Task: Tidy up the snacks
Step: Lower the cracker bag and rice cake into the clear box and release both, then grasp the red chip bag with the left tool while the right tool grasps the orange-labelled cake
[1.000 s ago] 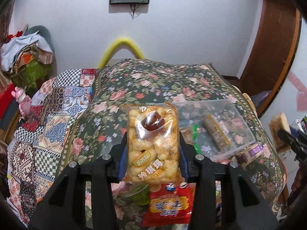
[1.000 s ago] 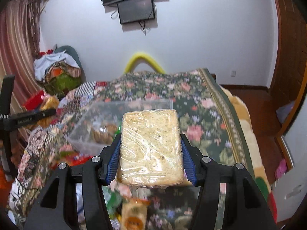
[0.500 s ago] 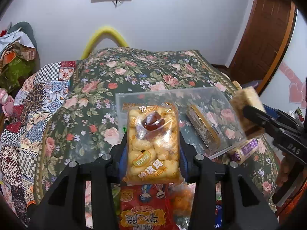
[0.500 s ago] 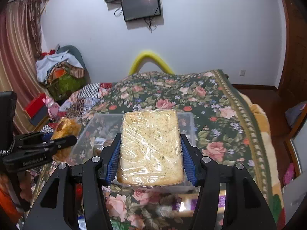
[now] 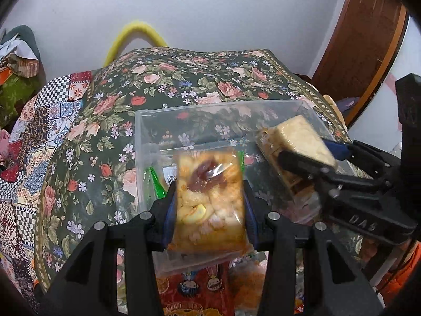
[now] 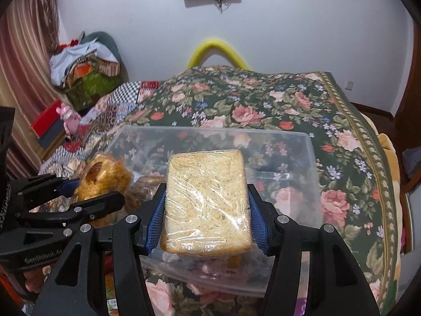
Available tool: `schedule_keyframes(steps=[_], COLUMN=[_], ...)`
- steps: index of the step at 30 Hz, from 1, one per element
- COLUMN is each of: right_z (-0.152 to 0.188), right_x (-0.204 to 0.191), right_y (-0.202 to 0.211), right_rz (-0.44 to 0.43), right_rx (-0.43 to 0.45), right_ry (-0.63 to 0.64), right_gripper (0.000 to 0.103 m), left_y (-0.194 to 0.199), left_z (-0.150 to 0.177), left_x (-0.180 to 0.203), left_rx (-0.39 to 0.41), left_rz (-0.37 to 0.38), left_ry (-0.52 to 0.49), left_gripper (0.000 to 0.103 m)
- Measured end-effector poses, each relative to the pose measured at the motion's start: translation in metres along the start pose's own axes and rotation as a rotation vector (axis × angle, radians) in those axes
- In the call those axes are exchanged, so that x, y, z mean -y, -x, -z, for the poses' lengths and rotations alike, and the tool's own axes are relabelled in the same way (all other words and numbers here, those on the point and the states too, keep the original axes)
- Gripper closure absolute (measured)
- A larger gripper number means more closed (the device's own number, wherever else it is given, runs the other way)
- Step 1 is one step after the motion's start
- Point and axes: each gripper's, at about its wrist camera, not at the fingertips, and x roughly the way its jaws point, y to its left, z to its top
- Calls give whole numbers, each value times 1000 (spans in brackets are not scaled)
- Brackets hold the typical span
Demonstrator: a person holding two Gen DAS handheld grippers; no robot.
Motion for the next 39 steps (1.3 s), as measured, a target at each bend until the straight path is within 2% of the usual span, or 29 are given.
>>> schedule_keyframes(steps=[11, 15, 17, 21, 26, 34, 39], right_z=[7, 5, 2, -1, 4, 34, 61], right_x=[-7, -10, -9, -7, -9, -6, 0], right_y=[-16, -2, 8, 33, 68, 102, 105], right_rz=[-30, -20, -16, -22, -6, 14, 31], right_rx=[-86, -54, -31, 8, 61, 87, 46], right_ry=[37, 53, 55, 46, 64, 63, 55], right_gripper=[49, 49, 49, 49, 49, 45, 45], left_y=[7, 22, 32, 58, 84, 93, 81], left_z=[0, 0, 1, 4, 15, 45, 66], left_x=[-2, -3, -3, -2, -3, -11, -17], left_rx=[2, 17, 32, 74, 88, 41, -16], left_rz=[9, 4, 0, -17, -36, -38, -31], left_ry=[4, 6, 8, -2, -13, 6, 39], left_gripper=[58, 55, 49, 43, 33, 21, 21])
